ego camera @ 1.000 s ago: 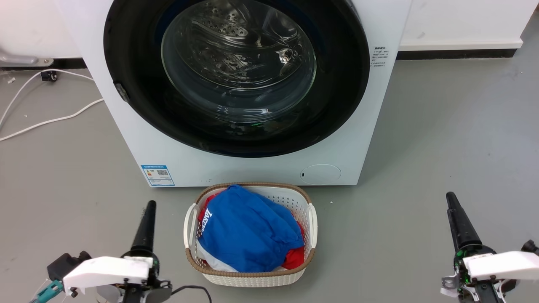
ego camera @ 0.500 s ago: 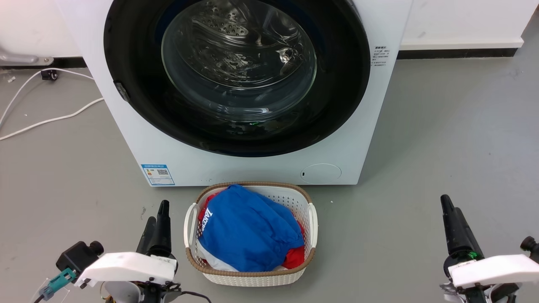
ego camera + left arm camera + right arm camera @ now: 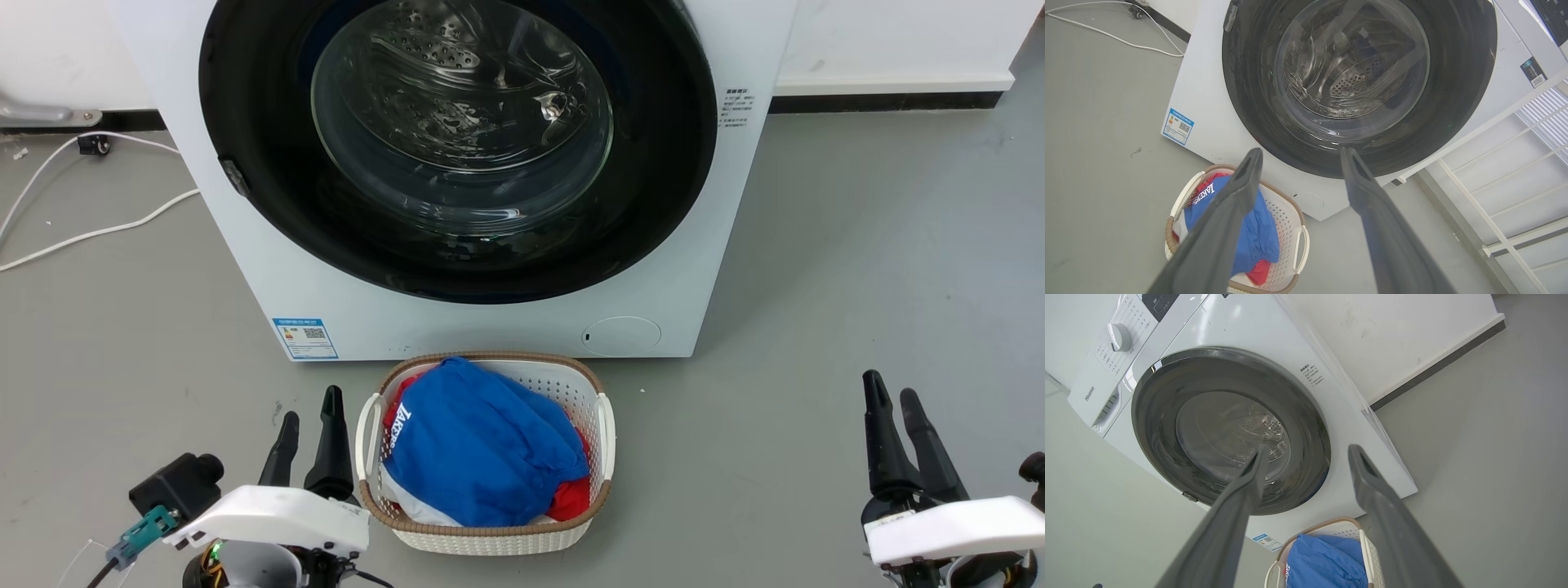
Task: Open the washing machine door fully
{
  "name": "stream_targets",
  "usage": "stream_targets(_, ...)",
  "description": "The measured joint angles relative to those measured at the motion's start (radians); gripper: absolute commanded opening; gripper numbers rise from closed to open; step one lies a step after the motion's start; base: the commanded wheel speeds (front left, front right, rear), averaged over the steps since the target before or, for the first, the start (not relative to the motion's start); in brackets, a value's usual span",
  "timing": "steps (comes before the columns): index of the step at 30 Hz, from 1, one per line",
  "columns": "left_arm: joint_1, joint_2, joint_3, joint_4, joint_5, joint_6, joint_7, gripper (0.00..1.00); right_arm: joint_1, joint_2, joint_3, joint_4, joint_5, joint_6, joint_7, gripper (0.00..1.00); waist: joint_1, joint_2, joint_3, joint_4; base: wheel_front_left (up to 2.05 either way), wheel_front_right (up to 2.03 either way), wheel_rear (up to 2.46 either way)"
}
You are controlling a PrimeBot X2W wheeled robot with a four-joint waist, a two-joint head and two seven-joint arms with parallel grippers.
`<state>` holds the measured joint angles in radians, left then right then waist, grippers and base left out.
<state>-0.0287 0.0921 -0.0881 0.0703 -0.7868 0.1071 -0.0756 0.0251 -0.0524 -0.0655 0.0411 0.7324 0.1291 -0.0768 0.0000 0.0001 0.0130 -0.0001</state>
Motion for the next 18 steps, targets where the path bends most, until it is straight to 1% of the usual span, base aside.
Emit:
stream_targets(9, 0.005, 0.024, -0.044, -0.023, 0.107, 0.043, -0.029, 1.0, 0.018, 0.0, -0.003, -0.03, -0.113, 0.0, -0.029, 1.0, 0.0, 0.0, 0.0, 0.0, 0.0, 0.0, 0.0)
stream_targets(18, 0.022, 0.033, -0.076, -0.041, 0.206, 0.066, -0.053, 1.0, 0.033, 0.0, -0.004, -0.051, -0.224, 0.0, -0.054, 1.0, 0.0, 0.0, 0.0, 0.001, 0.0, 0.0, 0.0)
